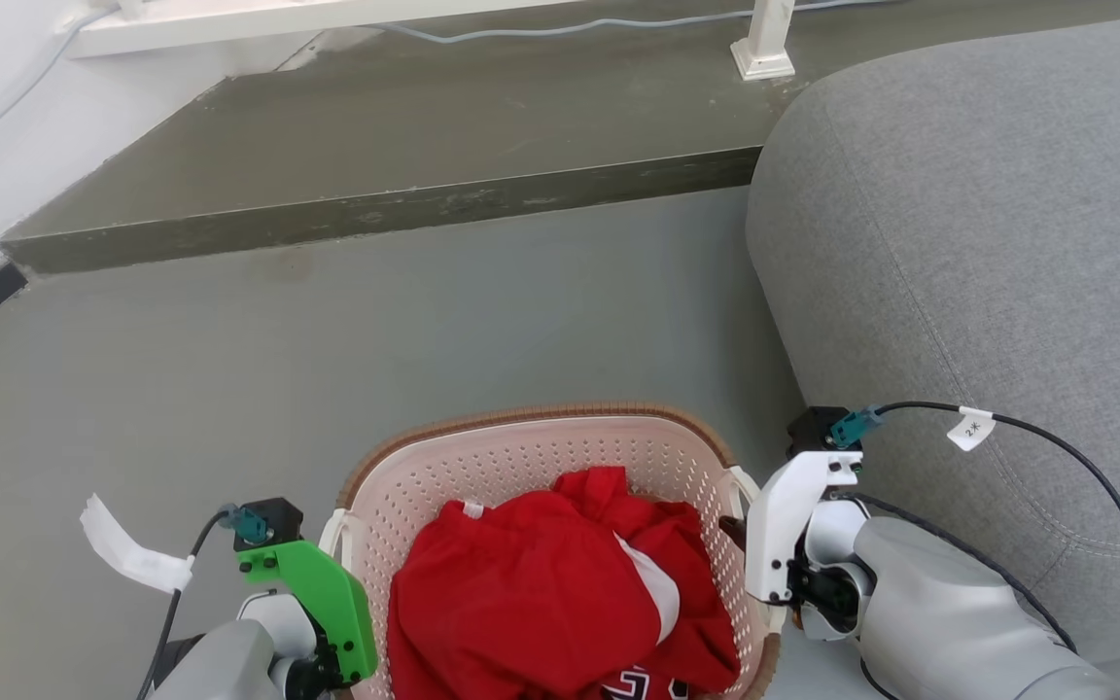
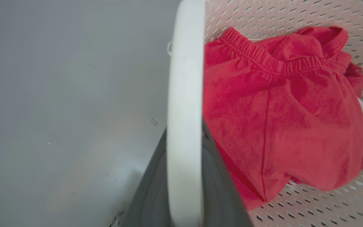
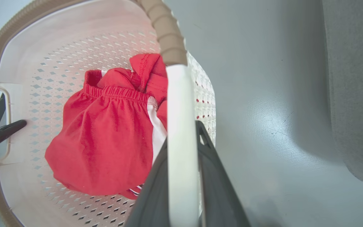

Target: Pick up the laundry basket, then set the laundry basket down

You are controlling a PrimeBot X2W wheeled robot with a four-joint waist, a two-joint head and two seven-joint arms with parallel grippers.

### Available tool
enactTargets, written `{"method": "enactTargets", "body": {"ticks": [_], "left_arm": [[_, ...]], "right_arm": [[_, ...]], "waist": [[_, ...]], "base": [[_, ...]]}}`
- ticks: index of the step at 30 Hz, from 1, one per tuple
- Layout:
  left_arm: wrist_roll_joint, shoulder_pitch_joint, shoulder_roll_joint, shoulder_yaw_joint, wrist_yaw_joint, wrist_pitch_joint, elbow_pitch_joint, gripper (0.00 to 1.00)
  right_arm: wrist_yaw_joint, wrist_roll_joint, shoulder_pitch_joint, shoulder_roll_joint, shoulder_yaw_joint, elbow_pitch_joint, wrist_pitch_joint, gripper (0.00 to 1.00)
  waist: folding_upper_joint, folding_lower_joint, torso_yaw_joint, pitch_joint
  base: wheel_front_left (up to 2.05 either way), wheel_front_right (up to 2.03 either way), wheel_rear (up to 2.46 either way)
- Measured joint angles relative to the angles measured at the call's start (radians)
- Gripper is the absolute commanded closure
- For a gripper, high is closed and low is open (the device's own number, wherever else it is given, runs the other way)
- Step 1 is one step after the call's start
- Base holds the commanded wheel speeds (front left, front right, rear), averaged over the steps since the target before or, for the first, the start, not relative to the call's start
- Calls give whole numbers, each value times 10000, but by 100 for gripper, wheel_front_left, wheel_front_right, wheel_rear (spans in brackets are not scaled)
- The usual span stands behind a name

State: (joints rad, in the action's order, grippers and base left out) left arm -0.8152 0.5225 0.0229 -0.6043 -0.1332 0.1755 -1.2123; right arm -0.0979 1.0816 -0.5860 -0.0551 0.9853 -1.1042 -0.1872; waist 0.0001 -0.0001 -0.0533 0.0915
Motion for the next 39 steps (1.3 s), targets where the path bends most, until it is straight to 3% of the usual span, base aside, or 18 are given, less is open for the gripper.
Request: {"method": "enactTargets", "body": {"ticks": [39], "left_arm": [[-255, 321, 12, -46, 0, 393, -102, 100]], "right_arm": [[13, 407, -308, -46, 437, -19, -176, 100]], "waist": [[0, 0, 54, 215]], "base": [[0, 0, 0]]}}
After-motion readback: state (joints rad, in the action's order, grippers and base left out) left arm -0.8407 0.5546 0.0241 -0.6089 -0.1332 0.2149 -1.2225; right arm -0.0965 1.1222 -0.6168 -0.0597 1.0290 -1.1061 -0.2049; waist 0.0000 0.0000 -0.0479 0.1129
